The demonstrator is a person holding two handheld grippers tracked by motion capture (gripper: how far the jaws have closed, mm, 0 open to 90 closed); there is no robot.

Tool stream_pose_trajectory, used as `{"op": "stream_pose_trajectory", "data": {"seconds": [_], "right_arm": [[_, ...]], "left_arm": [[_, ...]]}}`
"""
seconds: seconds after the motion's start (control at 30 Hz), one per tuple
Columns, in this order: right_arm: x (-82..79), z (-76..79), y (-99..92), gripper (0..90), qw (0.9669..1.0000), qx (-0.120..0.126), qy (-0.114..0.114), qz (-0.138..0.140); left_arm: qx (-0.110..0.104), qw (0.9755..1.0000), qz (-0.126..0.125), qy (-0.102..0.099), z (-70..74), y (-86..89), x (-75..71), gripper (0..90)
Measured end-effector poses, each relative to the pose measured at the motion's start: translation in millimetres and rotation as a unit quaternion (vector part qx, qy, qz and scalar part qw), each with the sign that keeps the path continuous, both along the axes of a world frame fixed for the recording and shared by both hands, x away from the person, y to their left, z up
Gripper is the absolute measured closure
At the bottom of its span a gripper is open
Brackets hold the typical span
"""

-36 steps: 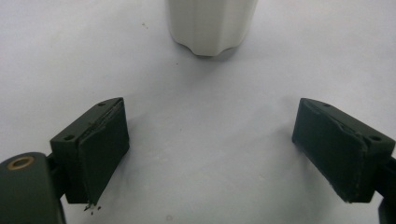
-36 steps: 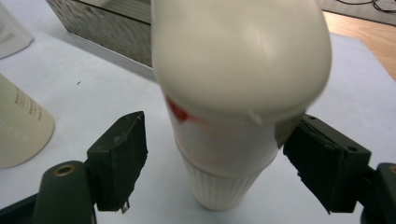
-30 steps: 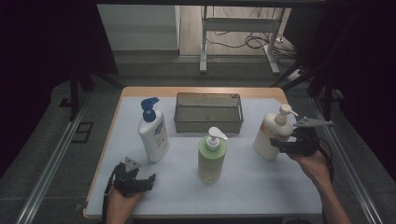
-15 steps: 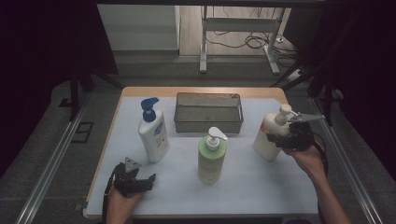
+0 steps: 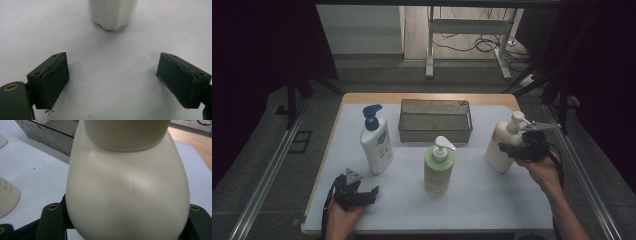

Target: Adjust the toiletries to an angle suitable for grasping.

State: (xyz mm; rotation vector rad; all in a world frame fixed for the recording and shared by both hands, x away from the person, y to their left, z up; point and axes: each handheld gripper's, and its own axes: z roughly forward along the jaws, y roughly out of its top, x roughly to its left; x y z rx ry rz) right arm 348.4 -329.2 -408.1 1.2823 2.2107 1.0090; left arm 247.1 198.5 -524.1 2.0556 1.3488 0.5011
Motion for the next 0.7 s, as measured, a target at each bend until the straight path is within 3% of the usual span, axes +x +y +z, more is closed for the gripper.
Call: {"op": "stream_pose_trajectory", "data": {"seconds": [0.17,0.7], "right_arm": [[-4.7,8.5,0.3,36.3,0.9999,-0.009,-0.005,-0.002],[-13.1,33.4,10.9,36.6,0.9999,-0.003,-0.006,0.014]], "left_arm": [[0.000,1.0000,0.000,0.000,0.0,0.0,0.0,10.6],[-0.001,1.0000,0.000,0.000,-0.1,0.0,0.1,10.6]]}}
